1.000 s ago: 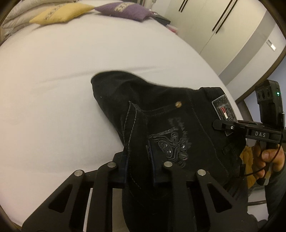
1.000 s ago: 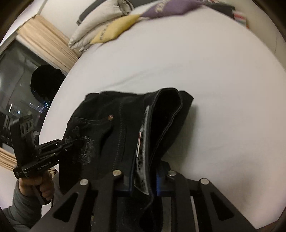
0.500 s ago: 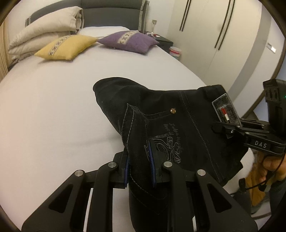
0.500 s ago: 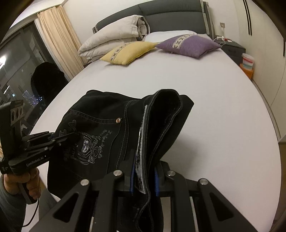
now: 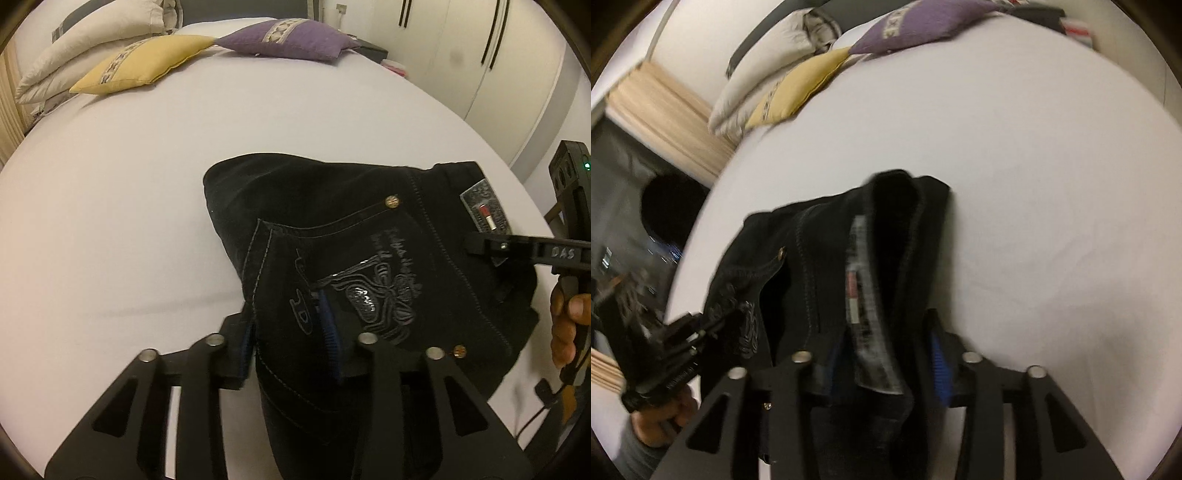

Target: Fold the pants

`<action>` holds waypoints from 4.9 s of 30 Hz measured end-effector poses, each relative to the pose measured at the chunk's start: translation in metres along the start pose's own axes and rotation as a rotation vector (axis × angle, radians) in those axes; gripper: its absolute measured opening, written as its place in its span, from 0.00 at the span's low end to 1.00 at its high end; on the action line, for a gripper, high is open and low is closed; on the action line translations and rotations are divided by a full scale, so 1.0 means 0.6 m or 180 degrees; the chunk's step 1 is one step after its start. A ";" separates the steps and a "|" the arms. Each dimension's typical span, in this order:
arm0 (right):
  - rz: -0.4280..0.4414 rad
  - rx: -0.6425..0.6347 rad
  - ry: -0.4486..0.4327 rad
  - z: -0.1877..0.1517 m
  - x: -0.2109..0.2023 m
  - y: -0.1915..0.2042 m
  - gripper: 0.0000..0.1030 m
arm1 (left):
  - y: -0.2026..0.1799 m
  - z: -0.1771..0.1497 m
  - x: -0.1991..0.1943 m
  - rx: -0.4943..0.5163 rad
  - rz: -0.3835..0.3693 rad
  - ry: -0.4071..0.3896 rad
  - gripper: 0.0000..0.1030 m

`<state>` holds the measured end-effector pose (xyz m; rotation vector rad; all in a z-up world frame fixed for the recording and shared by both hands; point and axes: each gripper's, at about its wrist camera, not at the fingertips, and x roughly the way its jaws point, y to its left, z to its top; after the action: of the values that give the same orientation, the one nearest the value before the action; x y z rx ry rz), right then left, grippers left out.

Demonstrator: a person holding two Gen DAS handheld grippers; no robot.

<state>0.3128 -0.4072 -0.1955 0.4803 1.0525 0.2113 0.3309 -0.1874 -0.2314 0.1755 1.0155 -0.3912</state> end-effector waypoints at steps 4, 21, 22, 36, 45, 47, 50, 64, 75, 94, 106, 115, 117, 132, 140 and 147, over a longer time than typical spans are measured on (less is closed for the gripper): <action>0.0098 -0.0008 -0.0035 -0.005 -0.004 -0.008 0.52 | 0.007 0.002 0.006 -0.0010 0.0066 -0.0011 0.45; -0.0412 -0.0096 -0.0947 -0.079 -0.190 0.045 0.75 | 0.029 -0.042 -0.155 -0.0204 0.0498 -0.0693 0.89; -0.0461 -0.0180 -0.1067 -0.087 -0.210 0.061 0.79 | 0.029 -0.049 -0.180 -0.0215 0.0571 -0.0820 0.92; -0.0676 -0.1166 -0.2887 -0.244 -0.498 0.296 1.00 | -0.087 -0.191 -0.618 -0.0050 0.1214 -0.2899 1.00; -0.0922 -0.1271 -0.3104 -0.323 -0.560 0.353 1.00 | -0.154 -0.249 -0.731 0.0208 0.0658 -0.2819 1.00; -0.0932 -0.1293 -0.2983 -0.334 -0.553 0.359 1.00 | -0.144 -0.240 -0.715 0.0015 0.0463 -0.2523 1.00; -0.0988 -0.1315 -0.2830 -0.343 -0.544 0.361 1.00 | -0.112 -0.222 -0.672 -0.0309 0.0156 -0.1886 1.00; -0.0900 -0.1286 -0.2385 -0.366 -0.493 0.368 1.00 | -0.058 -0.199 -0.581 -0.0668 0.0727 -0.1545 1.00; -0.1080 -0.1144 -0.2056 -0.355 -0.454 0.366 1.00 | -0.069 -0.185 -0.463 -0.0749 0.0632 -0.0977 1.00; -0.1134 -0.1026 -0.1763 -0.341 -0.421 0.351 1.00 | -0.082 -0.185 -0.422 -0.0711 0.0599 -0.0855 1.00; -0.1126 -0.1002 -0.1697 -0.337 -0.415 0.347 1.00 | -0.081 -0.189 -0.418 -0.0708 0.0579 -0.0792 1.00; -0.1125 -0.0989 -0.1667 -0.336 -0.408 0.345 1.00 | -0.081 -0.190 -0.414 -0.0704 0.0568 -0.0779 1.00; -0.1126 -0.0983 -0.1659 -0.336 -0.407 0.345 1.00 | -0.081 -0.192 -0.412 -0.0700 0.0570 -0.0776 1.00; -0.1111 -0.0948 -0.1590 -0.339 -0.393 0.339 1.00 | -0.080 -0.199 -0.404 -0.0693 0.0565 -0.0749 1.00; -0.1112 -0.0952 -0.1578 -0.341 -0.387 0.337 1.00 | -0.082 -0.200 -0.401 -0.0685 0.0565 -0.0732 1.00; -0.1107 -0.0949 -0.1542 -0.339 -0.378 0.332 1.00 | -0.082 -0.202 -0.400 -0.0684 0.0566 -0.0724 1.00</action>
<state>0.0368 -0.2645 -0.0061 0.0636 0.5998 -0.0590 0.1035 -0.1367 -0.0879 0.0259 0.8035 -0.1346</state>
